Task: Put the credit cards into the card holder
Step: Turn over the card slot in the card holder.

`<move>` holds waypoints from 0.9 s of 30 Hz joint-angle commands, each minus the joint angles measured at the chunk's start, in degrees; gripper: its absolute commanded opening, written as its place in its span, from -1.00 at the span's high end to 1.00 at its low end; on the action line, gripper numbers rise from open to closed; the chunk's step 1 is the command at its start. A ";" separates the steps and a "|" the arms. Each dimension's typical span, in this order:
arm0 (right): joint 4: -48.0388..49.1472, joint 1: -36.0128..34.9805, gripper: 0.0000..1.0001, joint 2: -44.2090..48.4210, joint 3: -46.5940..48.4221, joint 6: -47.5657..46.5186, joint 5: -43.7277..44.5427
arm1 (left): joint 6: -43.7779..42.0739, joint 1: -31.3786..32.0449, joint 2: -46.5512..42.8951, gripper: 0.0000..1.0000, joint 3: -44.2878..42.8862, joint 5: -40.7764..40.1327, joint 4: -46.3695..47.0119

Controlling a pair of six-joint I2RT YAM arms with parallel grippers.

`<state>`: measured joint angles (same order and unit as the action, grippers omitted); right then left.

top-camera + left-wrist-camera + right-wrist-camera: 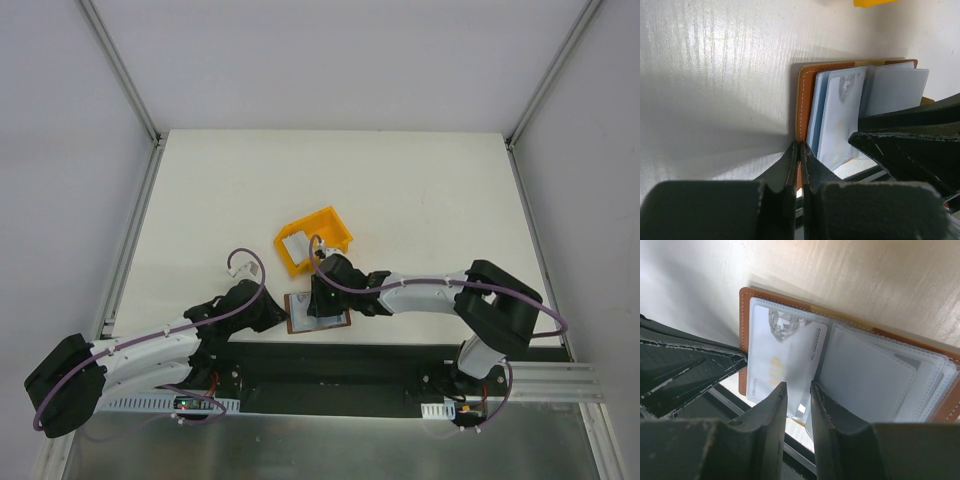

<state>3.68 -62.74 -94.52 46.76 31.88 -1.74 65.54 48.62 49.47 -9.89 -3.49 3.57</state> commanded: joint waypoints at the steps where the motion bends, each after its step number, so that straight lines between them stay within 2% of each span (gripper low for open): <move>1: 3.61 -0.63 0.46 4.16 -1.32 -0.41 -0.73 | 0.38 -0.54 -0.25 1.00 0.31 0.06 0.38; 6: 3.44 -0.54 0.44 10.75 -4.04 -1.90 5.33 | 0.29 -0.46 -0.96 1.00 0.49 0.06 0.29; 9: -0.42 -0.54 0.38 12.43 -3.96 -2.61 8.76 | 0.21 -0.54 -1.13 1.00 0.49 0.23 0.29; 16: -6.75 -0.63 0.38 9.01 -1.24 -2.35 9.38 | -1.37 -0.46 -1.75 1.00 -1.18 1.29 0.29; 22: -10.62 -0.63 0.47 6.81 1.05 -2.79 10.44 | -2.52 -0.46 -3.94 1.00 -2.68 2.34 -0.06; 27: -16.50 -0.80 0.54 7.77 2.19 -2.44 16.23 | -3.84 -0.46 -5.26 1.00 -3.99 3.04 -0.50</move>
<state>-7.05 -63.18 -87.74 46.13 29.74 8.71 63.64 48.62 45.63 -11.09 -1.67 3.42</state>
